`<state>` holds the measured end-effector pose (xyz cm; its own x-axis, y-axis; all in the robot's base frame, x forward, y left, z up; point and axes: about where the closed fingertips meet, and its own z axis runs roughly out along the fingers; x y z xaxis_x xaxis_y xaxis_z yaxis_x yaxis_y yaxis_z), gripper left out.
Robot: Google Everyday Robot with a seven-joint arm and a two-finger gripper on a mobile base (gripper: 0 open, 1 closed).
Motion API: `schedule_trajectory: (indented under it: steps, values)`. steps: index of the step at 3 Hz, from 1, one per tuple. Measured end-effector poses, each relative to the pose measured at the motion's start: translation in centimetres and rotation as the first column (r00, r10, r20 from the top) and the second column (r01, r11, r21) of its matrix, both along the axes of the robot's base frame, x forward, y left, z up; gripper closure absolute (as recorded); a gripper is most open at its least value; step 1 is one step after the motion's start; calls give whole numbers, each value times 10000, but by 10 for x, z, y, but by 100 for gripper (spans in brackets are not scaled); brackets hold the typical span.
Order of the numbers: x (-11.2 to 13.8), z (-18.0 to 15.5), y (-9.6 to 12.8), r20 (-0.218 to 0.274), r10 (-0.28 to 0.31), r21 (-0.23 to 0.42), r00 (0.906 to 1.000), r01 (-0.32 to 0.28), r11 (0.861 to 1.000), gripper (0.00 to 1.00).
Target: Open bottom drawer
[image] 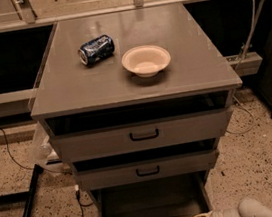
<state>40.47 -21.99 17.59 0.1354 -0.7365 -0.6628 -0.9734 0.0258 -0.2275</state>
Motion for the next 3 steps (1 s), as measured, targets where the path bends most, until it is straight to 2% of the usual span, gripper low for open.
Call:
schedule_trajectory:
  steps: [1, 2, 3]
  values:
    - [-24, -4, 5, -206, 275, 148, 9994, -272, 9995, 100]
    - [-24, 2, 5, -205, 275, 147, 9994, -272, 9995, 81]
    - [-24, 2, 5, -205, 275, 147, 9994, -272, 9995, 59]
